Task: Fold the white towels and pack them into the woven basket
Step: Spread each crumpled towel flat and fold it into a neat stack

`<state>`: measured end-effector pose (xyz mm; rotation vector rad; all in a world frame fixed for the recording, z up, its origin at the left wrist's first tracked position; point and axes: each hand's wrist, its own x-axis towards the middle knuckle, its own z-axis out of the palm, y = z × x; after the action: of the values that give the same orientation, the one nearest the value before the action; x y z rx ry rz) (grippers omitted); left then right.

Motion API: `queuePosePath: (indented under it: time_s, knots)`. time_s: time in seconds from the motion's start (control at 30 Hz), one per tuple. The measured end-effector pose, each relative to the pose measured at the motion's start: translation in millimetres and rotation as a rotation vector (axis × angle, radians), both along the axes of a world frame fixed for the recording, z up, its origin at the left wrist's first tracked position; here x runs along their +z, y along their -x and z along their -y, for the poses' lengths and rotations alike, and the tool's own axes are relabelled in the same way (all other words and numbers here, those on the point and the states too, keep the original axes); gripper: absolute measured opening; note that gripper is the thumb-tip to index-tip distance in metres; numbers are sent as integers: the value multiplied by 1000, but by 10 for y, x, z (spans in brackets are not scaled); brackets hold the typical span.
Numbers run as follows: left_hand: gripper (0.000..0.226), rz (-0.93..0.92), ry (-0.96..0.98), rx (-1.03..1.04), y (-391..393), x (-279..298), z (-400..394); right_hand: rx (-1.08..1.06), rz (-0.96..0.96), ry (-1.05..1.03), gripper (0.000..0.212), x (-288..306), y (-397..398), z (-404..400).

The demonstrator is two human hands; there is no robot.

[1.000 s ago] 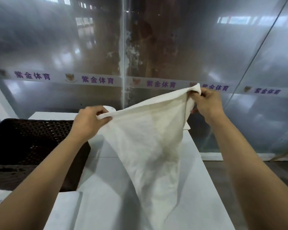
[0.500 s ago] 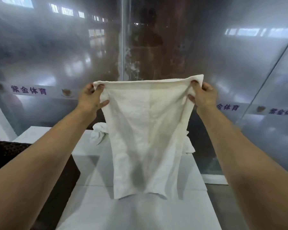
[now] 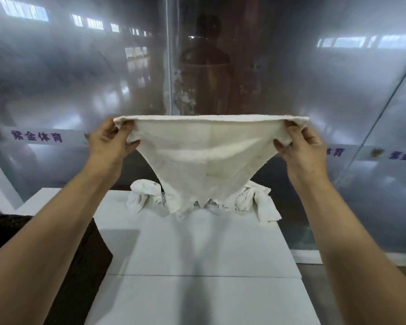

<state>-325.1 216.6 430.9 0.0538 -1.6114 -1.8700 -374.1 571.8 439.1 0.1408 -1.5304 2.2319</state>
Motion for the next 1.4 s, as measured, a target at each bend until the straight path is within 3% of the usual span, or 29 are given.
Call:
queuePosePath:
  time_s: [0.07, 0.17, 0.3, 0.43, 0.53, 0.67, 0.77, 0.87, 0.97, 1.3, 1.4]
  knots:
    - [13, 26, 3, -21, -221, -156, 28, 5, 36, 1, 6, -213, -333, 5]
    - [18, 69, 9, -77, -657, -477, 43, -40, 97, -46, 38, -616, -940, -5]
    - [15, 191, 15, -158, -1357, -1073, 24, -123, 218, -62, 59, -1294, -1772, -2]
    - [16, 330, 147, -221, -2300, -1837, 86, -182, 400, -134, 31, -2057, -2672, 27]
    - [29, 447, 252, -237, -2922, -2371, 187, -243, 520, -229, 57, -2605, -3269, 2]
    - [9, 606, 340, -309, -3605, -2873, 258, -241, 623, -299, 44, -3076, -3992, -30]
    - [20, 710, 347, -266, -3992, -3151, 303, -215, 693, -311, 46, -3295, -4366, 27]
    - [19, 758, 324, -267, -4125, -3273, 364, -211, 740, -343, 49, -3375, -4489, 94]
    - [47, 816, 323, -230, -4059, -3421, 380, -212, 780, -413, 51, -3433, -4441, 75]
    - [43, 894, 410, -97, -2947, -3579, 301, -192, 865, -493, 40, -3520, -3199, 108]
    - [30, 903, 434, -72, -2506, -3670, 224, -205, 854, -510, 31, -3722, -2745, 36]
